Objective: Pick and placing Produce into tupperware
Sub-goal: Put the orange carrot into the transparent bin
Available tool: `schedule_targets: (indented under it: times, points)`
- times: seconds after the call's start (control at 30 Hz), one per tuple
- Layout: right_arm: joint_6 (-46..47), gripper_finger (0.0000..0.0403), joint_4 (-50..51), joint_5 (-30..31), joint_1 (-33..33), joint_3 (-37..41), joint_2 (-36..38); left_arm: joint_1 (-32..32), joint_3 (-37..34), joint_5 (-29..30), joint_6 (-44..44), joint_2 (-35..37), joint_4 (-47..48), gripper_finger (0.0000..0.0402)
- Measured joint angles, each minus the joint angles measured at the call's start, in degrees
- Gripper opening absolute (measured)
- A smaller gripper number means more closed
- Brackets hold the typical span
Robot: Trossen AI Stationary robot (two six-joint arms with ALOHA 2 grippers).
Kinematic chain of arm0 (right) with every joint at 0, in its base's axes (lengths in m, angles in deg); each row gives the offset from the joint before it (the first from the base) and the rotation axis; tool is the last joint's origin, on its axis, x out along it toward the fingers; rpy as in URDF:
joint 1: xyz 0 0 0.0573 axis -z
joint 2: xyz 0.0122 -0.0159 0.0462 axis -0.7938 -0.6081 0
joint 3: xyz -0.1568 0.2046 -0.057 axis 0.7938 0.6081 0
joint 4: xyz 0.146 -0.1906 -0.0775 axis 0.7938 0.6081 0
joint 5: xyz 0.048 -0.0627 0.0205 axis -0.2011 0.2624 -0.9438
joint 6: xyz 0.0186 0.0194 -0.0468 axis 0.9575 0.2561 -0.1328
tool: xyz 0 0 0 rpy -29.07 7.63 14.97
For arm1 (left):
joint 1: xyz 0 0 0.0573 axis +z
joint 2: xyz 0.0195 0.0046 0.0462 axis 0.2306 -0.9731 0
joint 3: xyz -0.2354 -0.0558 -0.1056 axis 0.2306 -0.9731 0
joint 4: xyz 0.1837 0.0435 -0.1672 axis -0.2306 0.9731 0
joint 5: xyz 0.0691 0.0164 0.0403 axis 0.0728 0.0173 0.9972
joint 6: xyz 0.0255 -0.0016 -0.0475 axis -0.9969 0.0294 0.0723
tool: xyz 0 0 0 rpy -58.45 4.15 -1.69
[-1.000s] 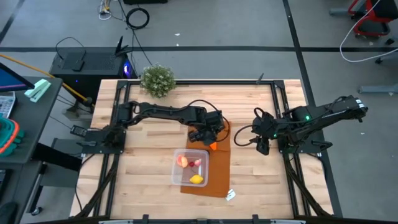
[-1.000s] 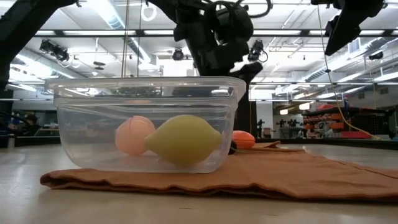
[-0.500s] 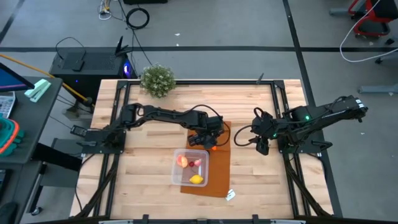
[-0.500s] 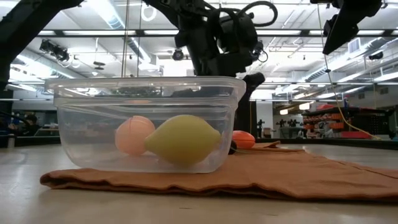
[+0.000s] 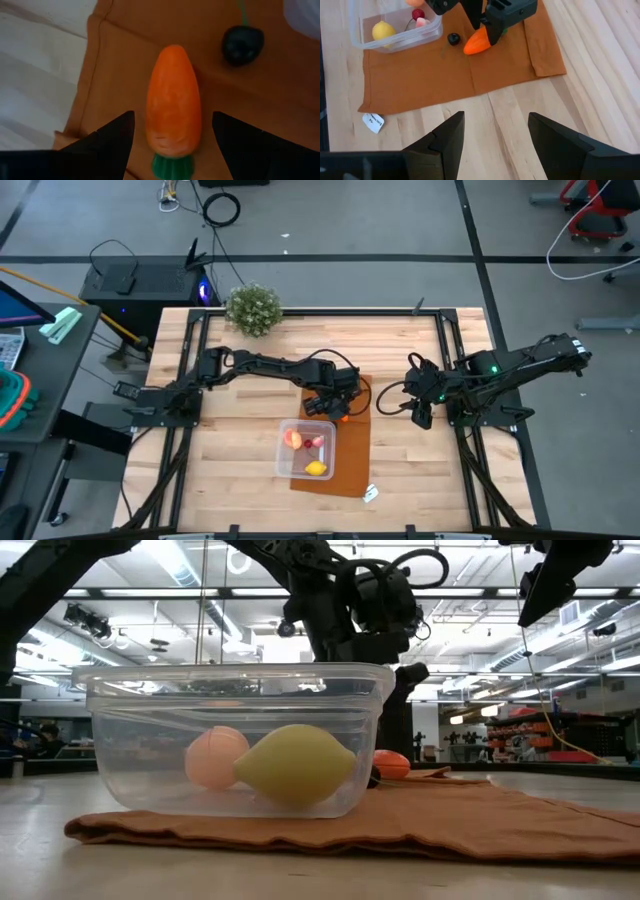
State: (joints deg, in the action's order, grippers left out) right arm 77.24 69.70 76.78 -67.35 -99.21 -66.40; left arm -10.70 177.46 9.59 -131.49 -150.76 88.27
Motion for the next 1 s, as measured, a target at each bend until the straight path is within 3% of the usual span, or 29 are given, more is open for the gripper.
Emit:
schedule_targets:
  times: [0.57, 1.0]
  points:
    - [0.0, 0.0190, -0.5, 0.1, 0.0, 0.0, 0.0, 0.0, 0.0, -0.9, 0.4, -0.4, -1.3, 0.0274]
    - [0.0, 0.0190, -0.7, 0.4, 0.0, 0.0, 0.0, -0.2, 0.0, -1.0, 1.5, -2.2, -1.6, 0.0246]
